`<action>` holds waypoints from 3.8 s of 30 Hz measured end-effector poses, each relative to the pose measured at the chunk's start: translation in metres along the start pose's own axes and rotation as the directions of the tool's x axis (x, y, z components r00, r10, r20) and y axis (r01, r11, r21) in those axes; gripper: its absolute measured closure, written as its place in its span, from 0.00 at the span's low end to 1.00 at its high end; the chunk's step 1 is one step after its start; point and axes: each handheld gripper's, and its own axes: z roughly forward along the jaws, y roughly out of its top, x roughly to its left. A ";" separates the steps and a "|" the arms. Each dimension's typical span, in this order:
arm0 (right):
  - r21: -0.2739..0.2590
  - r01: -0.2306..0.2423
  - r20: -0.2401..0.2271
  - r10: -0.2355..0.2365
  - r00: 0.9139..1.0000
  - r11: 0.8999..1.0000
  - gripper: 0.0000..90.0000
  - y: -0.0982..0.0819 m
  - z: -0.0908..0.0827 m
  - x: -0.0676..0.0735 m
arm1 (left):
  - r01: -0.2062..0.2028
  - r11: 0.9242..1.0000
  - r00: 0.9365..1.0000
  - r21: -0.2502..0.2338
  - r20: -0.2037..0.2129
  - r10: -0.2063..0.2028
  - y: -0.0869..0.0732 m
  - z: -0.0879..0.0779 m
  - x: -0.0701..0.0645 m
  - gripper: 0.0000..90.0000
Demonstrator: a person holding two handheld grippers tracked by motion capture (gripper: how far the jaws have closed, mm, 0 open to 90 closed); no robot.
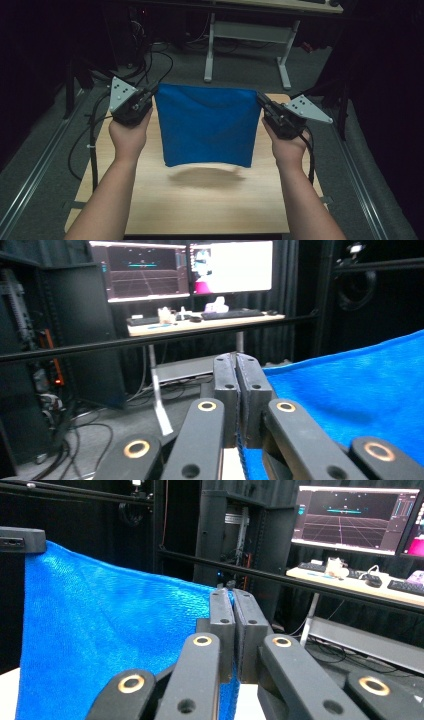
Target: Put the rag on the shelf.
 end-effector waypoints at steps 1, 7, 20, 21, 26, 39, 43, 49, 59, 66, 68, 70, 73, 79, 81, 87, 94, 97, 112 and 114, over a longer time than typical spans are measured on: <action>0.009 -0.002 0.003 0.002 1.000 1.000 0.99 0.000 0.003 -0.001 | -0.001 1.000 1.000 0.004 -0.005 0.001 0.000 0.003 0.002 0.98; 0.037 -0.009 0.031 0.008 0.999 0.999 0.99 -0.001 0.026 -0.013 | -0.028 0.999 0.999 0.037 -0.019 0.029 0.000 0.025 0.013 0.98; 0.088 -0.015 0.077 0.008 0.997 0.996 0.99 -0.007 0.059 -0.035 | -0.120 0.989 0.991 0.085 -0.049 0.124 0.005 0.063 0.018 0.98; 0.088 -0.015 0.077 0.008 0.997 0.996 0.99 -0.007 0.059 -0.035 | -0.123 0.988 0.990 0.089 -0.051 0.128 0.004 0.066 0.018 0.98; 0.132 0.001 0.090 -0.013 0.996 0.991 0.99 -0.009 0.080 -0.043 | -0.114 0.986 0.991 0.125 -0.059 0.122 -0.006 0.081 0.025 0.98; 0.272 -0.037 0.092 0.012 0.996 0.962 0.99 -0.052 0.117 -0.057 | -0.075 0.943 0.995 0.324 -0.031 0.090 -0.071 0.115 0.032 0.98; 0.327 -0.053 0.069 0.033 0.997 0.944 0.99 -0.078 0.117 -0.058 | -0.058 0.929 0.998 0.366 -0.008 0.065 -0.092 0.115 0.031 0.98; 0.362 -0.083 0.063 0.064 0.996 0.928 0.99 -0.105 0.115 -0.057 | -0.037 0.908 0.999 0.417 0.031 0.027 -0.122 0.111 0.027 0.98; 0.399 -0.121 0.043 0.114 0.993 0.909 0.99 -0.136 0.110 -0.047 | -0.020 0.894 0.998 0.448 0.068 -0.011 -0.151 0.101 0.020 0.98; 0.411 -0.130 0.037 0.126 0.991 0.902 0.98 -0.149 0.107 -0.044 | -0.007 0.885 0.996 0.466 0.078 -0.033 -0.167 0.100 0.016 0.98; 0.423 -0.133 0.040 0.128 0.991 0.896 0.98 -0.155 0.106 -0.043 | -0.005 0.879 0.996 0.476 0.080 -0.038 -0.173 0.099 0.015 0.98; 0.432 -0.132 0.038 0.129 0.991 0.892 0.98 -0.158 0.105 -0.043 | 0.000 0.878 0.996 0.478 0.082 -0.044 -0.178 0.097 0.014 0.98; 0.430 -0.140 0.041 0.136 0.990 0.892 0.98 -0.163 0.103 -0.042 | 0.007 0.876 0.995 0.483 0.080 -0.052 -0.182 0.095 0.014 0.98; 0.448 -0.143 0.042 0.139 0.989 0.882 0.98 -0.171 0.101 -0.042 | 0.017 0.872 0.995 0.489 0.078 -0.063 -0.188 0.092 0.014 0.97; 0.450 -0.141 0.040 0.138 0.990 0.882 0.98 -0.172 0.101 -0.041 | 0.020 0.873 0.995 0.487 0.078 -0.066 -0.189 0.092 0.013 0.97; 0.453 -0.140 0.042 0.136 0.990 0.881 0.98 -0.172 0.100 -0.040 | 0.024 0.875 0.994 0.484 0.080 -0.072 -0.189 0.090 0.013 0.96; 0.451 -0.144 0.053 0.135 0.989 0.881 0.93 -0.169 0.098 -0.041 | 0.031 0.872 0.995 0.489 0.068 -0.074 -0.189 0.087 0.014 0.87; 0.453 -0.161 0.070 0.144 0.987 0.877 0.86 -0.168 0.097 -0.043 | 0.039 0.869 0.996 0.494 0.052 -0.074 -0.190 0.086 0.017 0.81; 0.463 -0.183 0.122 0.142 0.982 0.867 0.76 -0.175 0.085 -0.055 | 0.075 0.865 0.997 0.496 -0.024 -0.073 -0.190 0.071 0.033 0.64; 0.464 -0.180 0.122 0.139 0.983 0.867 0.75 -0.175 0.084 -0.056 | 0.079 0.860 0.997 0.504 -0.030 -0.074 -0.192 0.069 0.034 0.64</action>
